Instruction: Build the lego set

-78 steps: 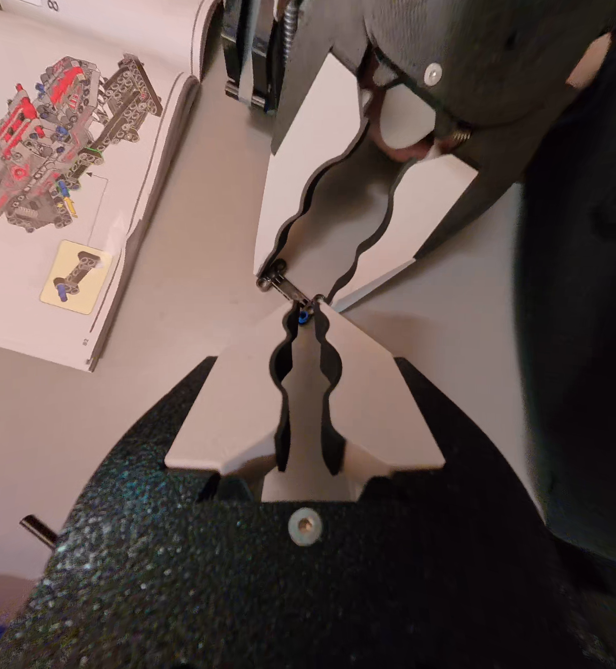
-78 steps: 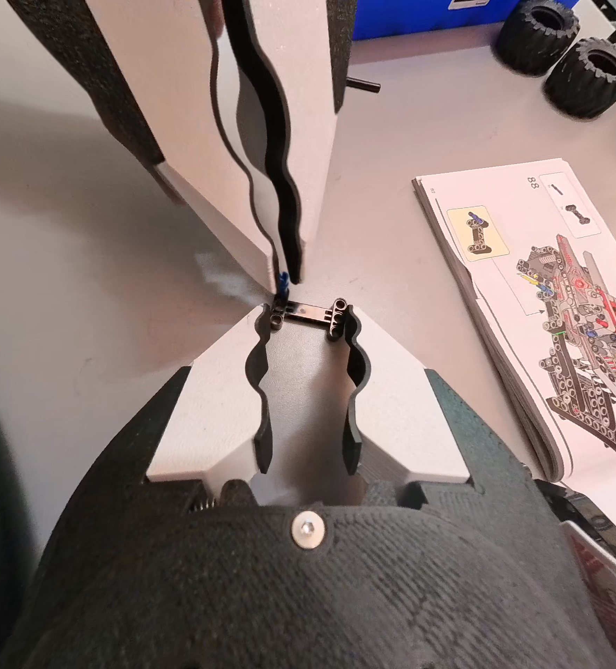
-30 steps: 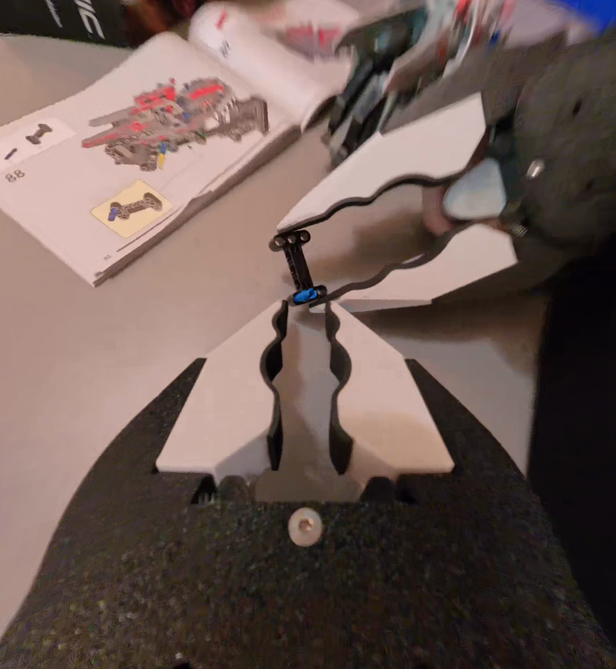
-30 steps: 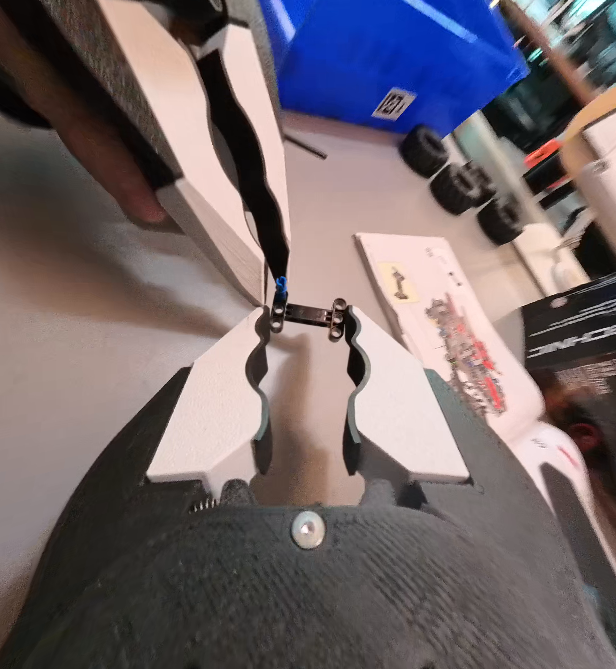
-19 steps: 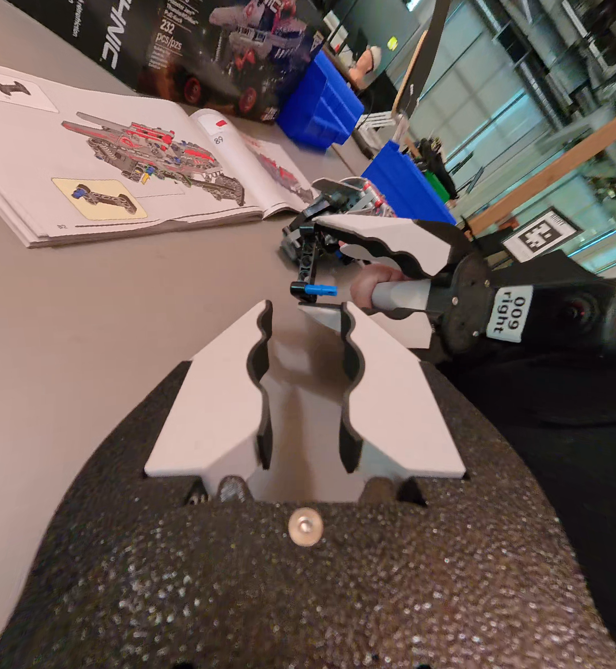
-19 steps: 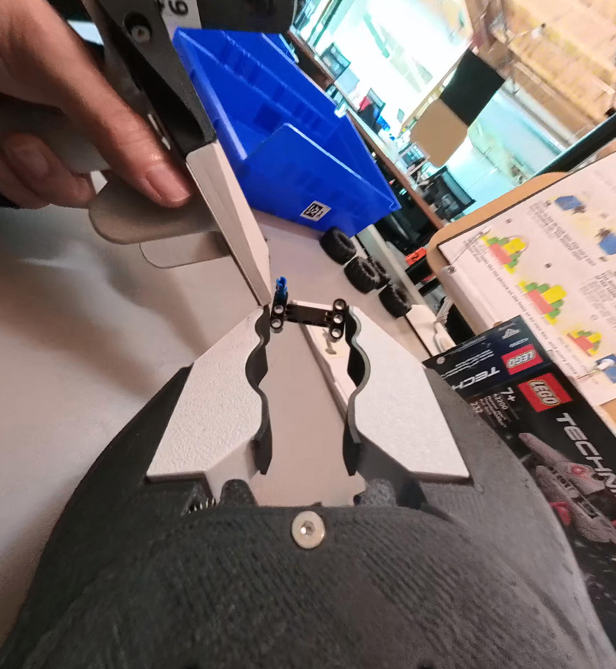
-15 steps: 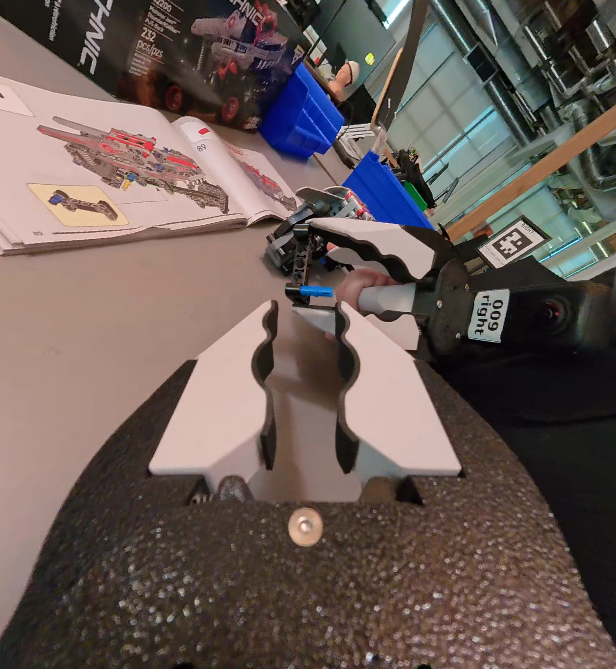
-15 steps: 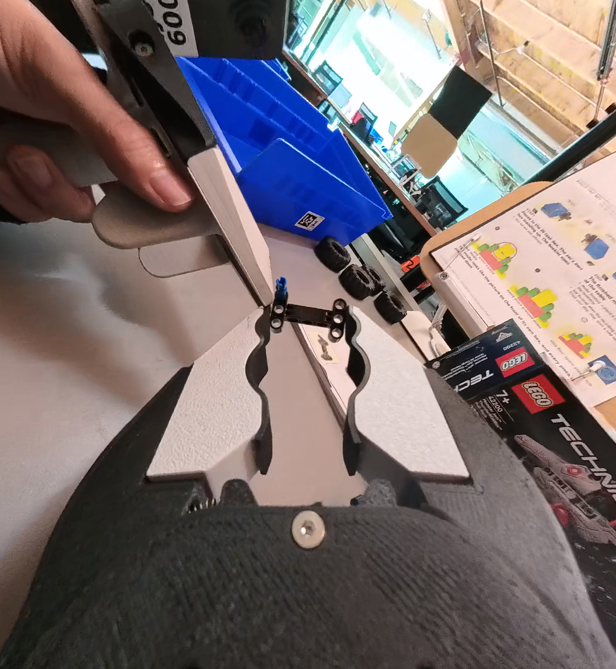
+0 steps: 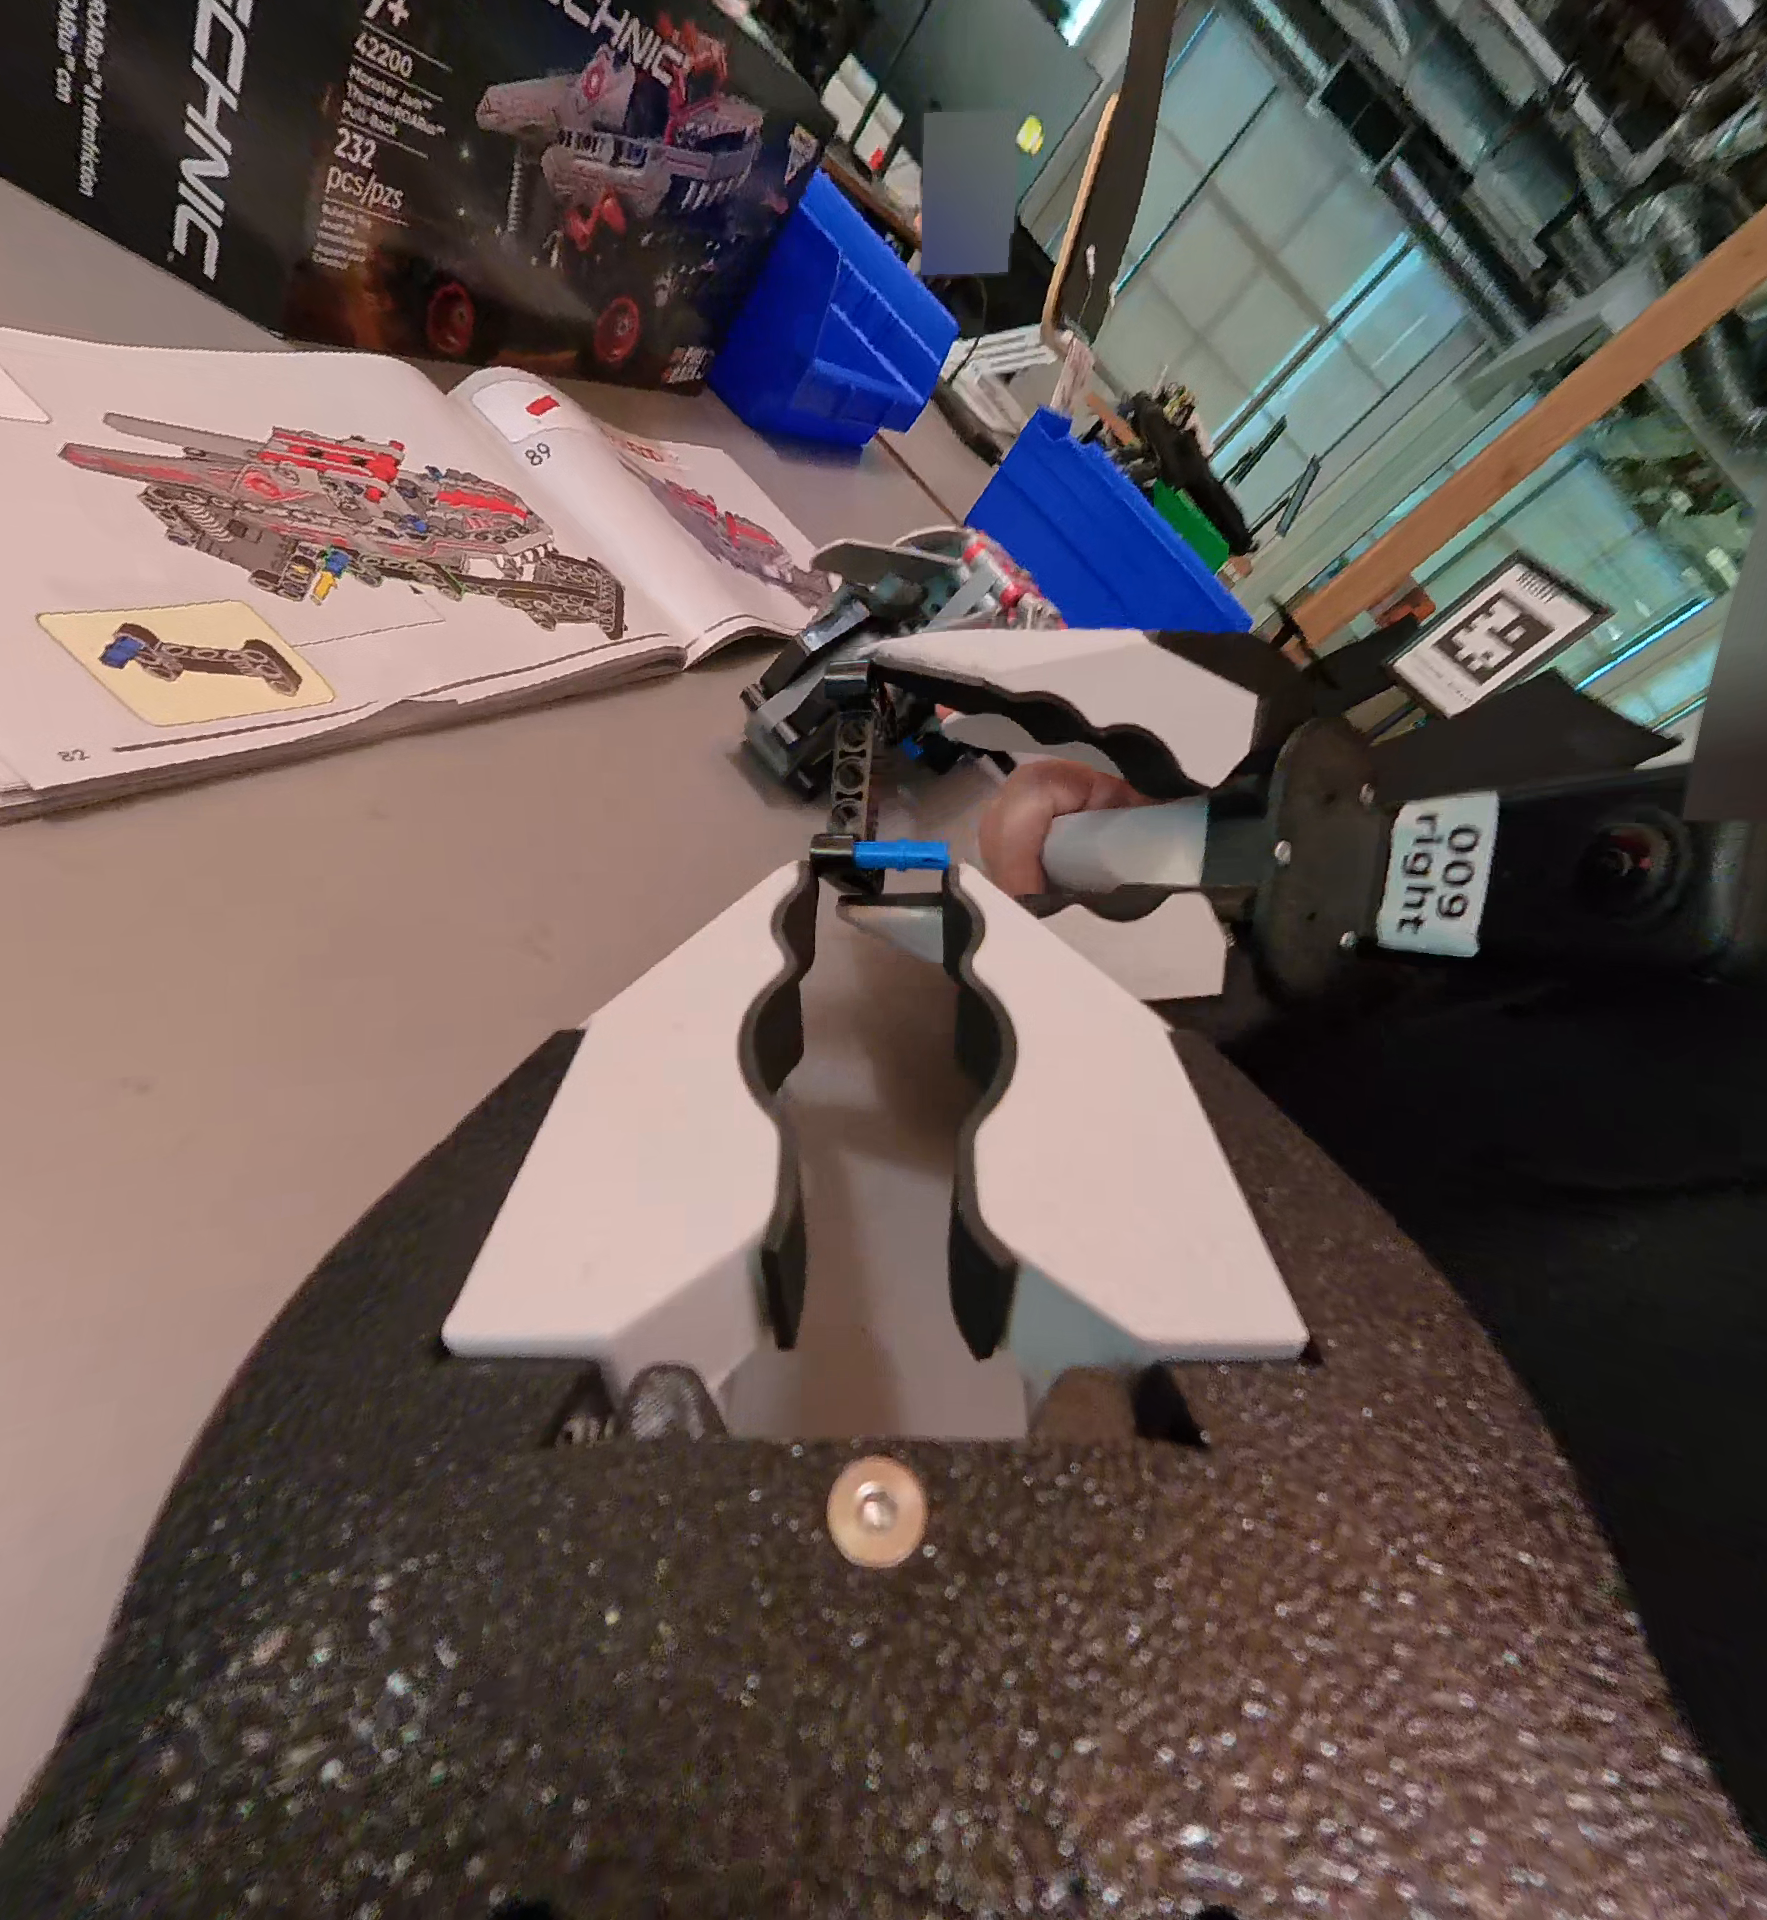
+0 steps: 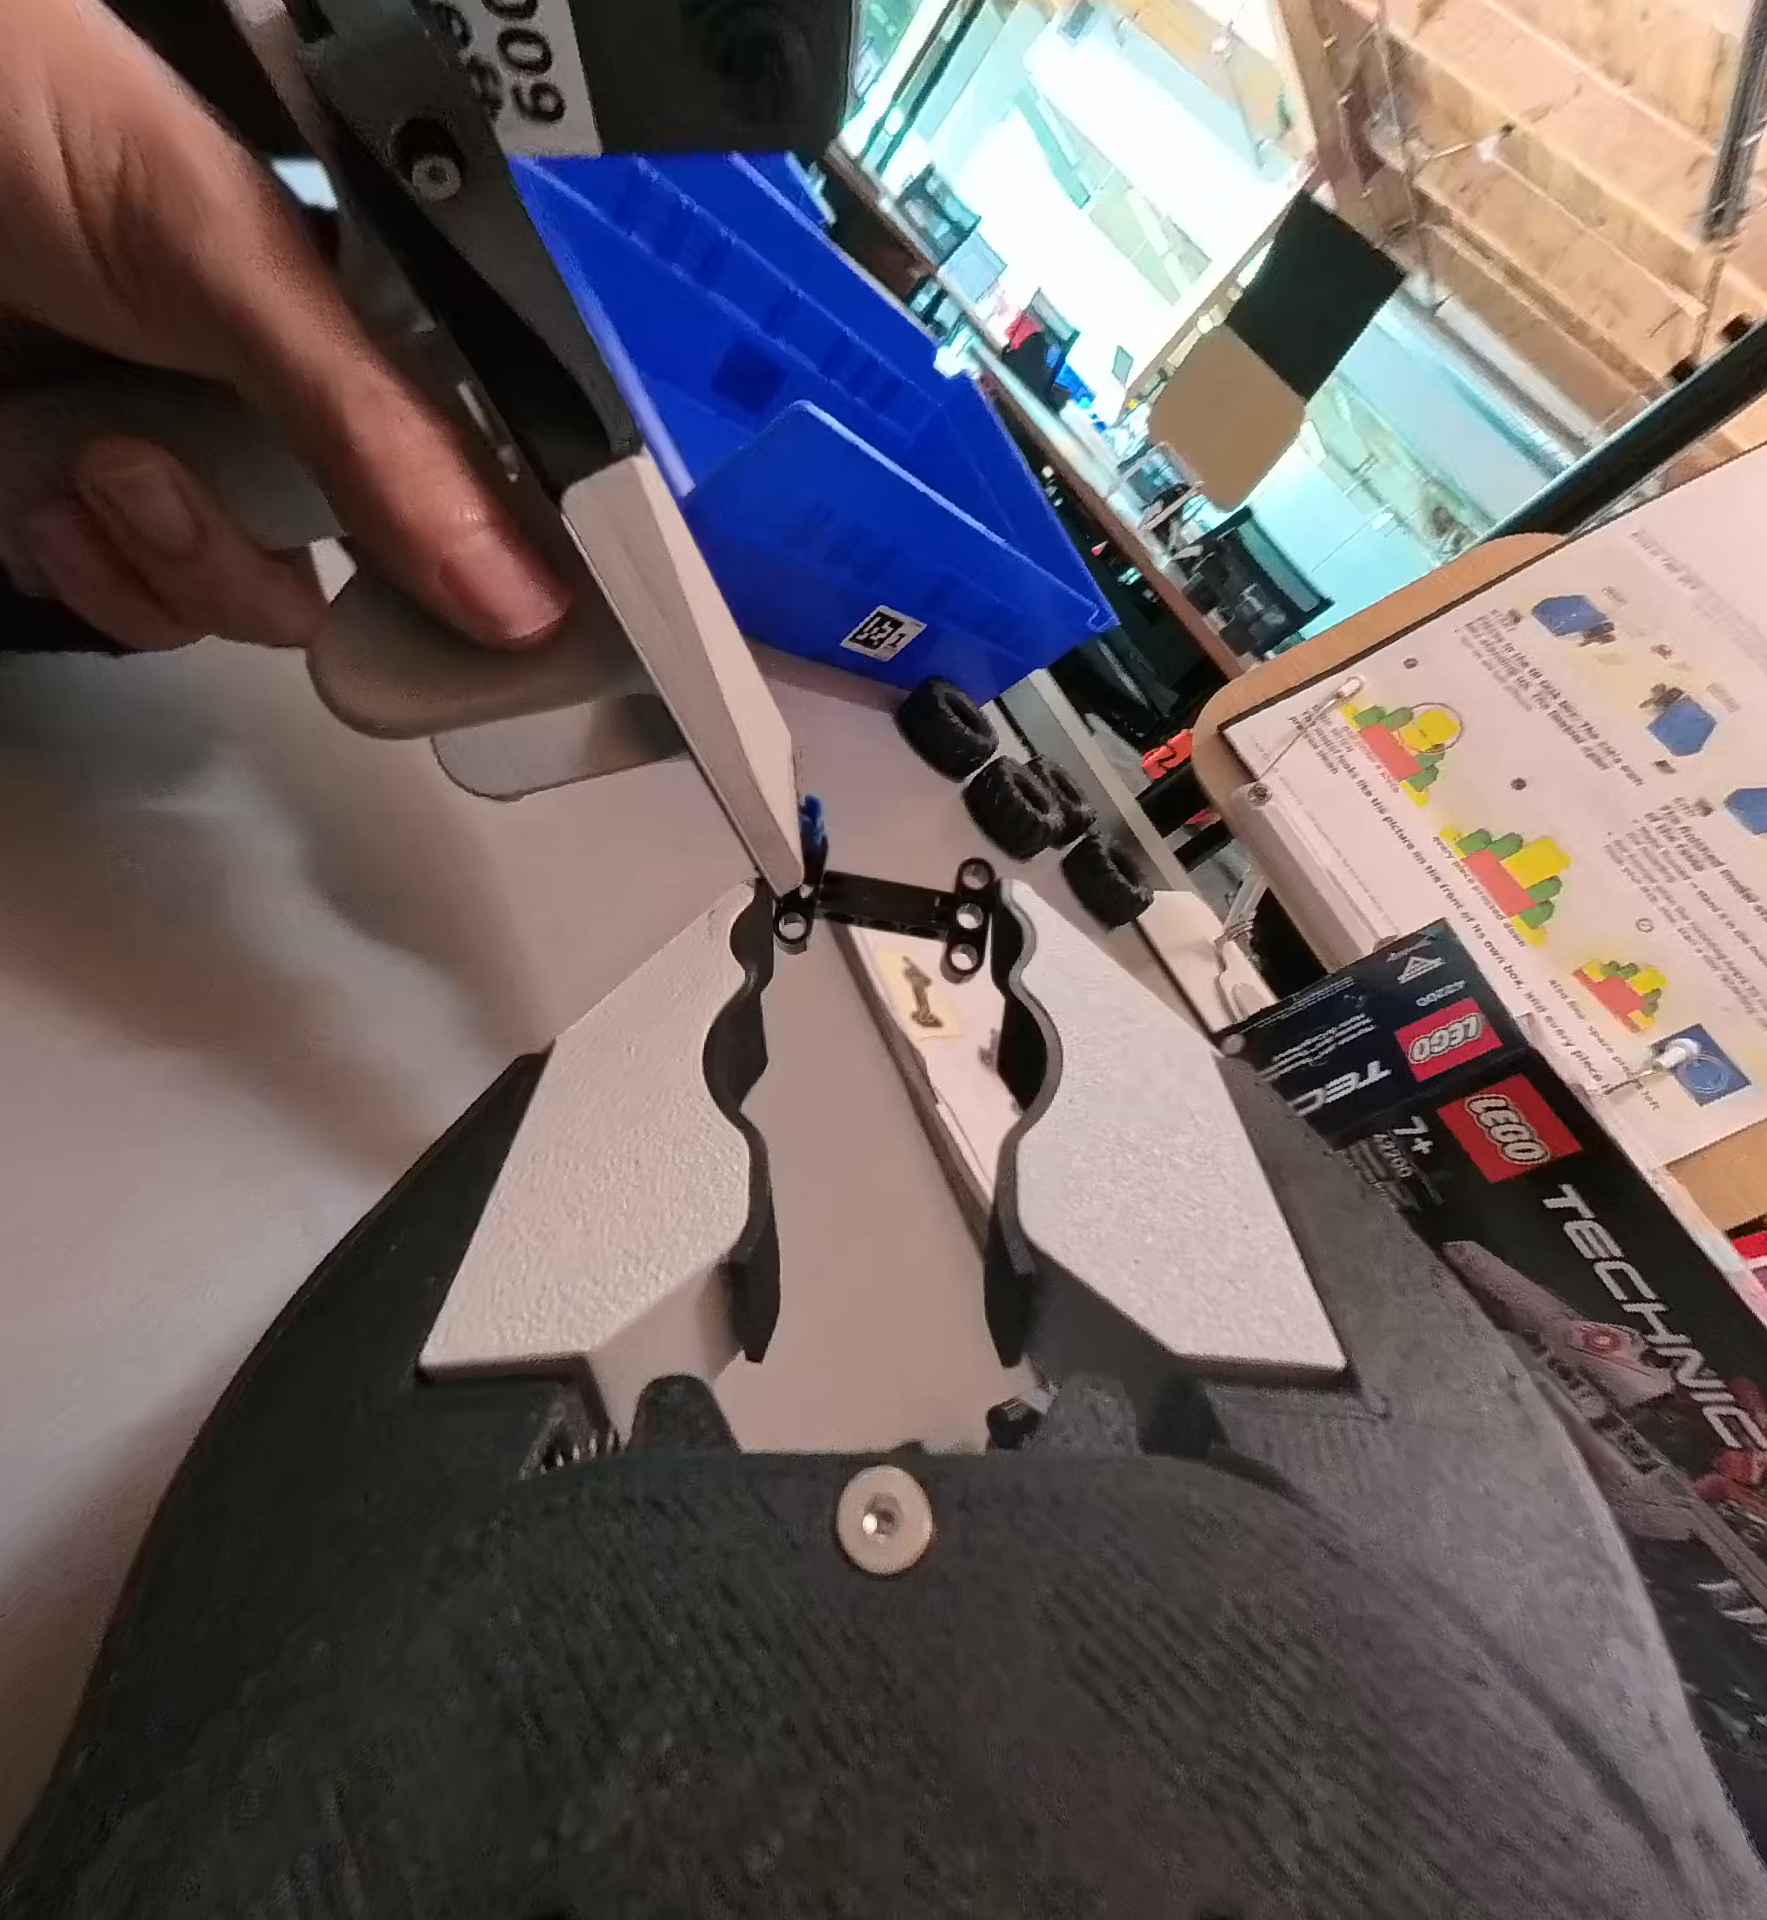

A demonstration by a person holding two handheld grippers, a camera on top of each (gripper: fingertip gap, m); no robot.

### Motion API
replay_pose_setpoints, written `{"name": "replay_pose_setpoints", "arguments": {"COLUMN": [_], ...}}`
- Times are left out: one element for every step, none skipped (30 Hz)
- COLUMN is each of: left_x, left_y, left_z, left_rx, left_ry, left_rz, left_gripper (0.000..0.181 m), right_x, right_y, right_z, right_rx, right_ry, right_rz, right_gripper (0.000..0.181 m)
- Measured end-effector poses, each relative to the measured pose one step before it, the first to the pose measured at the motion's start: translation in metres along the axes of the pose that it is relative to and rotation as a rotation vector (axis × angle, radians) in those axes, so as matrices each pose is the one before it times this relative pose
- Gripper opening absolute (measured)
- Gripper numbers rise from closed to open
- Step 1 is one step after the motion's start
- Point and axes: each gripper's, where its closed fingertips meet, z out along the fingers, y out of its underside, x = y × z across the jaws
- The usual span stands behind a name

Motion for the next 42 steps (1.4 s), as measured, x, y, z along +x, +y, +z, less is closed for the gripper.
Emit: {"name": "replay_pose_setpoints", "arguments": {"left_x": [-0.00049, 0.00114, -0.00085, -0.00016, 0.00140, 0.00127, 0.00110, 0.00113, 0.00135, 0.00122, 0.00089, -0.00080, -0.00125, 0.00124, 0.00343, 0.00391, 0.00500, 0.00586, 0.00464, 0.00387, 0.00356, 0.00214, 0.00088, 0.00202, 0.00332, 0.00100, -0.00214, -0.00089, -0.00013, -0.00107, 0.00214, 0.00721, 0.00865, 0.00612, 0.00462, 0.00456, 0.00419, 0.00489, 0.00491, 0.00255, 0.00280, 0.00269], "left_y": [0.00108, -0.00019, 0.00045, 0.00182, 0.00138, -0.00011, -0.00019, -0.00047, -0.00054, -0.00041, -0.00018, -0.00122, -0.00083, 0.00017, 0.00164, 0.00243, 0.00264, 0.00182, -0.00027, -0.00023, 0.00031, 0.00112, 0.00133, 0.00136, 0.00158, 0.00157, 0.00191, 0.00406, 0.00518, 0.00335, 0.00168, 0.00229, 0.00251, 0.00208, 0.00171, 0.00160, 0.00190, 0.00209, 0.00270, 0.00352, 0.00316, 0.00077], "left_z": [-0.00082, -0.00136, -0.00078, -0.00016, 0.00040, 0.00087, 0.00119, 0.00154, 0.00143, 0.00120, 0.00113, 0.00108, 0.00094, 0.00126, 0.00189, 0.00288, 0.00401, 0.00459, 0.00396, 0.00371, 0.00373, 0.00380, 0.00368, 0.00345, 0.00331, 0.00320, 0.00270, 0.00268, 0.00264, 0.00275, 0.00271, 0.00319, 0.00381, 0.00398, 0.00392, 0.00372, 0.00344, 0.00380, 0.00449, 0.00485, 0.00504, 0.00409], "left_rx": [-0.0098, -0.0013, -0.0065, -0.0177, -0.0148, -0.0030, -0.0007, 0.0015, 0.0039, 0.0034, 0.0050, 0.0126, 0.0124, 0.0061, -0.0004, -0.0042, -0.0047, -0.0015, 0.0111, 0.0096, 0.0035, -0.0008, -0.0009, -0.0009, -0.0017, -0.0015, -0.0041, -0.0198, -0.0251, -0.0111, 0.0046, -0.0005, -0.0064, -0.0062, -0.0021, 0.0011, 0.0001, -0.0014, -0.0056, -0.0132, -0.0131, -0.0009], "left_ry": [-0.0070, 0.0018, -0.0106, -0.0037, 0.0045, 0.0030, 0.0012, 0.0037, 0.0065, 0.0072, 0.0033, -0.0092, -0.0122, 0.0045, 0.0183, 0.0206, 0.0258, 0.0311, 0.0247, 0.0228, 0.0237, 0.0160, 0.0068, 0.0108, 0.0143, -0.0068, -0.0320, -0.0252, -0.0238, -0.0338, -0.0134, 0.0242, 0.0404, 0.0280, 0.0214, 0.0248, 0.0237, 0.0285, 0.0254, 0.0096, 0.0082, 0.0059], "left_rz": [0.0251, 0.0302, 0.0260, 0.0267, 0.0233, 0.0164, 0.0115, 0.0038, -0.0011, -0.0039, -0.0058, -0.0131, -0.0190, -0.0187, -0.0172, -0.0187, -0.0194, -0.0208, -0.0212, -0.0194, -0.0229, -0.0219, -0.0162, -0.0063, 0.0031, 0.0082, 0.0094, 0.0196, 0.0275, 0.0248, 0.0224, 0.0151, -0.0010, -0.0152, -0.0117, -0.0057, -0.0085, -0.0075, -0.0071, 0.0012, 0.0159, 0.0134], "left_gripper": [0.020, 0.006, 0.006, 0.006, 0.006, 0.006, 0.006, 0.006, 0.006, 0.006, 0.007, 0.016, 0.027, 0.034, 0.038, 0.040, 0.043, 0.043, 0.039, 0.038, 0.036, 0.037, 0.040, 0.044, 0.044, 0.046, 0.055, 0.060, 0.062, 0.067, 0.069, 0.063, 0.055, 0.050, 0.049, 0.050, 0.050, 0.056, 0.061, 0.060, 0.062, 0.061], "right_x": [-0.00194, -0.00130, -0.00052, -0.00163, -0.00119, -0.00011, 0.00071, 0.00102, 0.00132, 0.00097, 0.00041, 0.00105, 0.00249, 0.00237, 0.00079, 0.00082, 0.00011, -0.00044, 0.00249, 0.00298, 0.00277, 0.00244, 0.00226, 0.00198, 0.00139, 0.00160, 0.00285, 0.00249, 0.00124, 0.00161, 0.00024, -0.00034, 0.00032, 0.00112, 0.00128, 0.00116, 0.00078, 0.00119, 0.00134, 0.00077, 0.00064, 0.00068], "right_y": [0.00179, 0.00080, -0.00013, -0.00010, -0.00037, 0.00082, 0.00068, -0.00002, -0.00053, -0.00046, -0.00006, 0.00034, -0.00041, -0.00051, -0.00016, 0.00043, 0.00077, 0.00056, 0.00169, -0.00019, 0.00000, 0.00090, 0.00129, 0.00081, 0.00038, 0.00031, 0.00123, 0.00133, 0.00045, 0.00103, 0.00197, 0.00215, 0.00159, 0.00174, 0.00166, 0.00111, 0.00070, 0.00167, 0.00235, 0.00078, 0.00019, 0.00301], "right_z": [-0.00031, -0.00073, -0.00115, -0.00141, -0.00200, -0.00180, -0.00170, -0.00200, -0.00193, -0.00193, -0.00198, -0.00235, -0.00357, -0.00398, -0.00404, -0.00397, -0.00361, -0.00358, -0.00387, -0.00452, -0.00440, -0.00424, -0.00421, -0.00434, -0.00459, -0.00489, -0.00520, -0.00507, -0.00512, -0.00505, -0.00445, -0.00420, -0.00448, -0.00455, -0.00446, -0.00440, -0.00424, -0.00373, -0.00336, -0.00327, -0.00337, -0.00300], "right_rx": [-0.0114, -0.0026, 0.0058, 0.0053, 0.0069, 0.0018, 0.0036, 0.0039, -0.0010, -0.0079, -0.0125, -0.0127, -0.0035, -0.0019, -0.0032, -0.0055, -0.0066, -0.0040, -0.0101, 0.0049, 0.0025, -0.0060, -0.0090, -0.0065, -0.0044, -0.0060, -0.0103, -0.0102, -0.0025, -0.0045, -0.0097, -0.0071, 0.0003, 0.0029, 0.0039, 0.0089, 0.0109, 0.0011, -0.0063, 0.0020, 0.0053, -0.0091], "right_ry": [-0.0169, -0.0124, -0.0120, -0.0238, -0.0209, -0.0080, 0.0051, 0.0141, 0.0191, 0.0150, 0.0070, 0.0110, 0.0214, 0.0196, 0.0083, 0.0103, 0.0061, 0.0019, 0.0208, 0.0197, 0.0135, 0.0107, 0.0126, 0.0144, 0.0133, 0.0154, 0.0246, 0.0217, 0.0118, 0.0152, 0.0085, 0.0057, 0.0058, 0.0067, 0.0036, 0.0005, -0.0007, 0.0043, 0.0063, 0.0057, 0.0053, 0.0066], "right_rz": [0.0130, 0.0273, 0.0433, 0.0467, 0.0442, 0.0322, 0.0104, -0.0144, -0.0291, -0.0283, -0.0217, -0.0153, -0.0121, -0.0126, -0.0131, -0.0076, -0.0026, -0.0010, -0.0016, -0.0037, -0.0014, 0.0027, 0.0004, -0.0067, -0.0083, -0.0075, -0.0095, -0.0091, -0.0084, -0.0034, -0.0039, -0.0074, -0.0113, -0.0032, 0.0109, 0.0176, 0.0123, 0.0000, -0.0169, -0.0215, -0.0101, -0.0024], "right_gripper": [0.041, 0.041, 0.041, 0.041, 0.041, 0.040, 0.040, 0.040, 0.040, 0.040, 0.040, 0.040, 0.040, 0.040, 0.040, 0.040, 0.040, 0.040, 0.040, 0.040, 0.040, 0.040, 0.040, 0.040, 0.040, 0.040, 0.040, 0.040, 0.040, 0.040, 0.040, 0.040, 0.040, 0.040, 0.040, 0.040, 0.040, 0.040, 0.040, 0.040, 0.040, 0.040]}}
